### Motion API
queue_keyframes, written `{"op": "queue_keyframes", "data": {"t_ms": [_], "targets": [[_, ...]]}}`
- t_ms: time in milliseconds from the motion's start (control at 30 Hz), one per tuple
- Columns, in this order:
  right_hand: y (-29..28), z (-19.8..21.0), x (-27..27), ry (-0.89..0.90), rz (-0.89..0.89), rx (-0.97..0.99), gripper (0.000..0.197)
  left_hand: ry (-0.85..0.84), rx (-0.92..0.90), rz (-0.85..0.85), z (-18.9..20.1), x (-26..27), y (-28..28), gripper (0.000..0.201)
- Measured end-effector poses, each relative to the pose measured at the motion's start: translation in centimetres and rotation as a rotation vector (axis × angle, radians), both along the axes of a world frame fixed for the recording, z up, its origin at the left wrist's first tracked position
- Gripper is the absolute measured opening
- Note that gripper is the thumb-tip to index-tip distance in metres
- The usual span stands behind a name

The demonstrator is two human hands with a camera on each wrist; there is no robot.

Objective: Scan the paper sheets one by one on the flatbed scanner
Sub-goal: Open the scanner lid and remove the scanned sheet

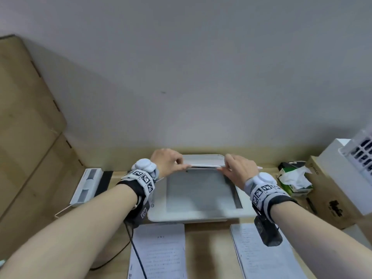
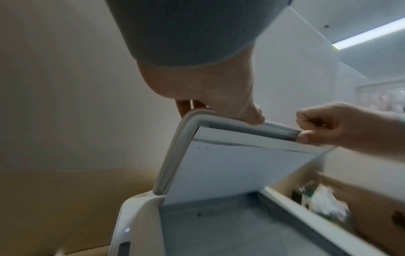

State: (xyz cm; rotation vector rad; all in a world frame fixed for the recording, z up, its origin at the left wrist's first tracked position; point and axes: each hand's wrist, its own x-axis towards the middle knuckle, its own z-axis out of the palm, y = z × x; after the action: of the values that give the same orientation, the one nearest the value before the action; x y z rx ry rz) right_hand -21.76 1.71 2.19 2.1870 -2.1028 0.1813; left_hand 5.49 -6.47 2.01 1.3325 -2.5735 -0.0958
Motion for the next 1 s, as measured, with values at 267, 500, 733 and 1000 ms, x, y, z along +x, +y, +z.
{"op": "queue_keyframes", "data": {"t_ms": [267,500,733,1000], "targets": [[-8.0,2.4,-1.0,-0.108,0.008,-0.304,0.022,0.712,0.299,0.415,2.1,-1.4,-6.1,0.041],[-13.0,-1.3,-1.8,-0.261,-0.008,0.011,0.033,0.925,0.517,0.602,-1.2,-2.0,-11.5,0.070],[-12.8,-9.3,-0.7,-0.270,0.015,0.411,0.039,0.659,0.629,0.862,-7.3,-2.3,-11.9,0.041],[-9.5,-12.3,2.9,-0.093,0.255,0.550,0.059,0.649,0.702,0.735,-9.2,0.6,-7.4,0.029]]}}
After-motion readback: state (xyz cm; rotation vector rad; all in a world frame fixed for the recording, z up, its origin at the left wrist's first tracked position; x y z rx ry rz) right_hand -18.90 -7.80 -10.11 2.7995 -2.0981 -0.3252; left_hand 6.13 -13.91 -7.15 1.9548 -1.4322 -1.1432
